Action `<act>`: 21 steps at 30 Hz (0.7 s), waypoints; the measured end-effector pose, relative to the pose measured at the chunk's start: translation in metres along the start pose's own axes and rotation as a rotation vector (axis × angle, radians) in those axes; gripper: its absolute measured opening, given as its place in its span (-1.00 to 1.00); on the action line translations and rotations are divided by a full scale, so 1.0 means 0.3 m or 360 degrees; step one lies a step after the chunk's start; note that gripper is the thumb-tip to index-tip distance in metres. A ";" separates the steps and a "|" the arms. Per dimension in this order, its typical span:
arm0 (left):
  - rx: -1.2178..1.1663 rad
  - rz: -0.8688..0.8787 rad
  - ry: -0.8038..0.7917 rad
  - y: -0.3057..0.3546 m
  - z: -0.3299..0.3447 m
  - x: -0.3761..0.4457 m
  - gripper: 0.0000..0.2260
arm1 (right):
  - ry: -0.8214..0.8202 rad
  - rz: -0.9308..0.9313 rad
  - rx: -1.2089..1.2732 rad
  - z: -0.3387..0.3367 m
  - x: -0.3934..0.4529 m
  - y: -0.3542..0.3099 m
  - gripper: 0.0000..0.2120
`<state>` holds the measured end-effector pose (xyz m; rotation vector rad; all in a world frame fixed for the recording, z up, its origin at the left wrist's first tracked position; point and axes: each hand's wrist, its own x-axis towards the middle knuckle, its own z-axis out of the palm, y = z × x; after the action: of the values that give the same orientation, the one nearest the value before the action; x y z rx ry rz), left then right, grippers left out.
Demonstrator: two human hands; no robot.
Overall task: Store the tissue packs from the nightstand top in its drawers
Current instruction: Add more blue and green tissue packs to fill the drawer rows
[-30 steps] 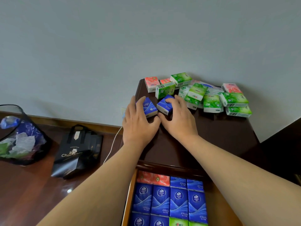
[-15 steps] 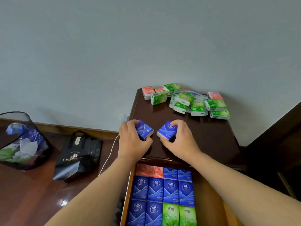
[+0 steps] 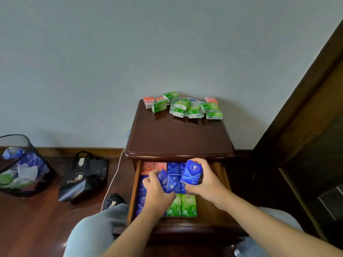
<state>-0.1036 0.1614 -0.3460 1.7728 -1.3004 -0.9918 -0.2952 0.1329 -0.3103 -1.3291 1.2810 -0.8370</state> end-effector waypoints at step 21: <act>-0.0808 -0.0439 -0.0195 -0.003 0.078 -0.056 -0.63 | 0.0665 0.0643 -0.0181 -0.051 0.123 0.243 -0.61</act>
<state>-0.1273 0.1753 -0.3545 1.5291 -0.7830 -1.4552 -0.3198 0.1039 -0.3844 -0.9540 1.8738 -0.7834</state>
